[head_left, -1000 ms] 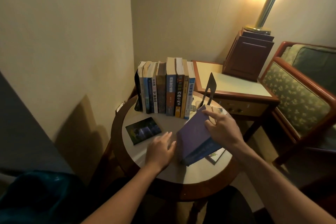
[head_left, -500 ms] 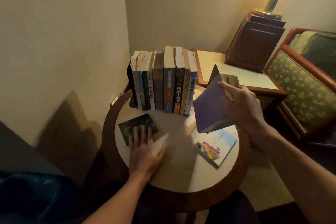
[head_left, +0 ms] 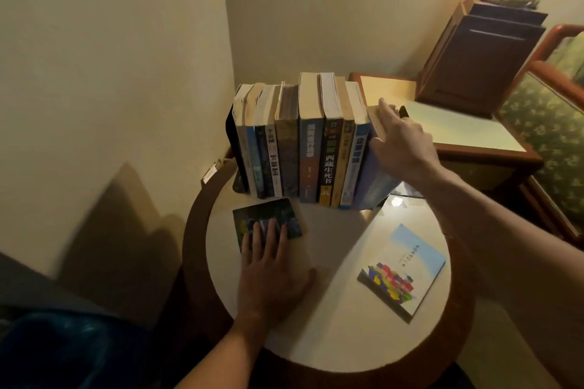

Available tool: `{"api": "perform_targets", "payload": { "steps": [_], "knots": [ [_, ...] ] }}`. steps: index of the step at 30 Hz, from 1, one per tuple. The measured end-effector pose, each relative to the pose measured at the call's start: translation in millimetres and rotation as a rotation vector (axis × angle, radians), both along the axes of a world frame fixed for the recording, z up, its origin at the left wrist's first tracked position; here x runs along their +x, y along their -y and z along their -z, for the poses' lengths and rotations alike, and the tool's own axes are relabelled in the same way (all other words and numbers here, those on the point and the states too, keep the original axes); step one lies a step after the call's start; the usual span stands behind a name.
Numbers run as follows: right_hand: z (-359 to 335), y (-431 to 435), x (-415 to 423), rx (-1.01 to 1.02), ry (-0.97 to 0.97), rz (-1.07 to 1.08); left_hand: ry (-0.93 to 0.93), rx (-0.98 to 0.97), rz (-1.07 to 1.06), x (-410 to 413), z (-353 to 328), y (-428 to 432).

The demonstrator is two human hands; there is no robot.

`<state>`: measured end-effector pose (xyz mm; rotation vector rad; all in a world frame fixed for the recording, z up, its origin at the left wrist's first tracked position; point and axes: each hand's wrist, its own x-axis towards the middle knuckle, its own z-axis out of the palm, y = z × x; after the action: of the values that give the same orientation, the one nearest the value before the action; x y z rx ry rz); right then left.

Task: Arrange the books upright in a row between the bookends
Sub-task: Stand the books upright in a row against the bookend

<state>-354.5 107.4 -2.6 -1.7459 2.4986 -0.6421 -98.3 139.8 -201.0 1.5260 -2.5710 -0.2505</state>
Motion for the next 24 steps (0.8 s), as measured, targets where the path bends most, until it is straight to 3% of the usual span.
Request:
{"api": "perform_targets", "payload": {
  "steps": [5,9,10,13,17,24],
  "knots": [
    [-3,22,-7,0.296,0.195,0.021,-0.006,0.017,-0.009,-3,1,3],
    [-8,13,-27,0.39,0.632,-0.097,0.017,0.02,-0.008,-2,2,2],
    [-7,7,-29,0.408,0.657,-0.155,0.022,0.022,-0.011,-3,2,2],
    [9,-8,-28,0.393,0.429,-0.263,0.044,0.047,-0.009,-5,-3,2],
    [35,-19,-32,0.168,0.188,-0.33,0.079,0.072,-0.018,-6,-6,3],
    [38,-14,-41,0.11,0.118,-0.365,0.108,0.088,-0.021,-6,-6,5]
  ]
}}
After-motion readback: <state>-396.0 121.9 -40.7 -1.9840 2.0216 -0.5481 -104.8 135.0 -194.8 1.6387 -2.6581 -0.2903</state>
